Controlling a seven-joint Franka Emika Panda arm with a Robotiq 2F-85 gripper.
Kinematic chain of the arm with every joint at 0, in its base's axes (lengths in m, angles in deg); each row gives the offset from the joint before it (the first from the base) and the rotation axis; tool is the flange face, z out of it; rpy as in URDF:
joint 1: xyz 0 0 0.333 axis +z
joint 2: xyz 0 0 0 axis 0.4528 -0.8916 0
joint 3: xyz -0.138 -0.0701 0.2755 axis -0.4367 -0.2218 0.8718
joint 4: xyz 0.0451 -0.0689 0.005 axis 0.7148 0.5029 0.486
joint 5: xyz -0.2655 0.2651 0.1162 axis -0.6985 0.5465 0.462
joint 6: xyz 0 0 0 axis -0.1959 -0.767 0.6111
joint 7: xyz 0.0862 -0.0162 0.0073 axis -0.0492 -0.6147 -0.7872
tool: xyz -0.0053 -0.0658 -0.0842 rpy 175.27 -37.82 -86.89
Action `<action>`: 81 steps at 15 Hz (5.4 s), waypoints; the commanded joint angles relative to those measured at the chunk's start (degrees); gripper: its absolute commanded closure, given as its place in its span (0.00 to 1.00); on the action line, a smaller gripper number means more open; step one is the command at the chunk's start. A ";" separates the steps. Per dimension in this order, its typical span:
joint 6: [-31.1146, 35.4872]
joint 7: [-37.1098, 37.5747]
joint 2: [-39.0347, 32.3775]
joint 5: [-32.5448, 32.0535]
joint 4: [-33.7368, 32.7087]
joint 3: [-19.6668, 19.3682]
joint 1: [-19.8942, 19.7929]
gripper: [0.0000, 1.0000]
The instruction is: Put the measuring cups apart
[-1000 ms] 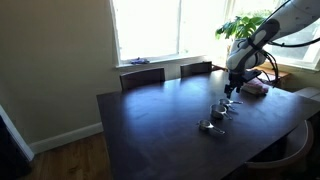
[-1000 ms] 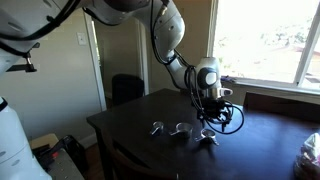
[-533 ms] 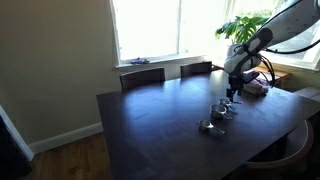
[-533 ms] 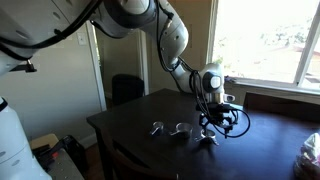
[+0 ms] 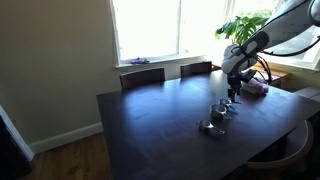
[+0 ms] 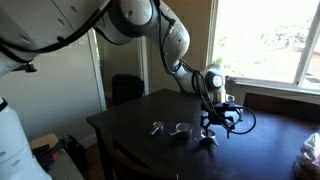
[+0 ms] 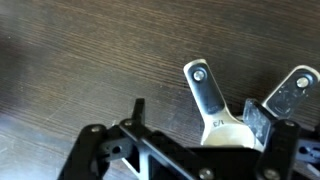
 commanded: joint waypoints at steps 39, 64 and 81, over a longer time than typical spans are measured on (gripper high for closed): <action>28.46 -19.36 17.23 -4.03 27.79 4.02 -0.90 0.99; 63.95 2.67 16.42 -7.29 48.55 -17.87 34.57 0.99; 66.08 4.41 6.43 -3.95 40.34 -14.01 32.16 0.95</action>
